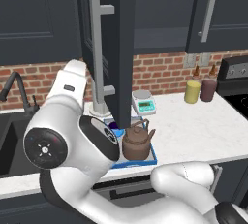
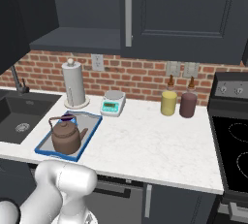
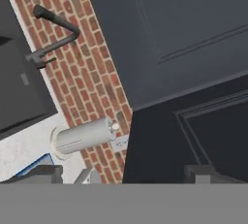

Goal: Pick the kettle from the counter and place it on the tray. Then pick the mug from the cabinet and place it on the tray. Then close the cabinet doors.

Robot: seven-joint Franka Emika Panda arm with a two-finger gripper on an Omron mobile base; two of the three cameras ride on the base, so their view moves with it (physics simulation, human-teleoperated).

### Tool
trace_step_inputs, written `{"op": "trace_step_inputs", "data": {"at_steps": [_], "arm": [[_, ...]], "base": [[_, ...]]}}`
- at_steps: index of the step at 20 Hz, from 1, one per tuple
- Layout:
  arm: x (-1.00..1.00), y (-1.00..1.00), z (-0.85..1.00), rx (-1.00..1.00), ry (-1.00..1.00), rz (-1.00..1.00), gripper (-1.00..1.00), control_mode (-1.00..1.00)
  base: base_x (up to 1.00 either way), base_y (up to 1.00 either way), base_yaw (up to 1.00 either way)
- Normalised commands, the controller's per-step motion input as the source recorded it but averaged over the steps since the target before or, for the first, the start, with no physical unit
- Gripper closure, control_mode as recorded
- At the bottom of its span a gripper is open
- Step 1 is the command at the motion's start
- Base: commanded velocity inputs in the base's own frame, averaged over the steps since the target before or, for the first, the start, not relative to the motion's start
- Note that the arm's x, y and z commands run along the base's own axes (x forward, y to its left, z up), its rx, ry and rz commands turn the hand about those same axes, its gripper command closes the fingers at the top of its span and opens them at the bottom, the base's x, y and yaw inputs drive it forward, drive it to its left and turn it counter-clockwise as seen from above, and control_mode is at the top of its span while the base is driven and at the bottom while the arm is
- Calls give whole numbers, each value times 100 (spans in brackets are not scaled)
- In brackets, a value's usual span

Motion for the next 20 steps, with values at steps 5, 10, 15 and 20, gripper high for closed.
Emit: {"op": "trace_step_inputs", "data": {"at_steps": [5, 10, 15, 20], "arm": [[51, -45, -10, 0, 0, -20, -100, -100], [17, -77, 4, 0, 0, -10, -100, -100], [10, -96, 23, 2, -4, -4, -100, -100], [23, -100, 16, 6, -3, 0, -100, -100]], "base": [[0, 0, 0], [0, 0, 0], [0, 0, 0], [0, 0, 0]]}}
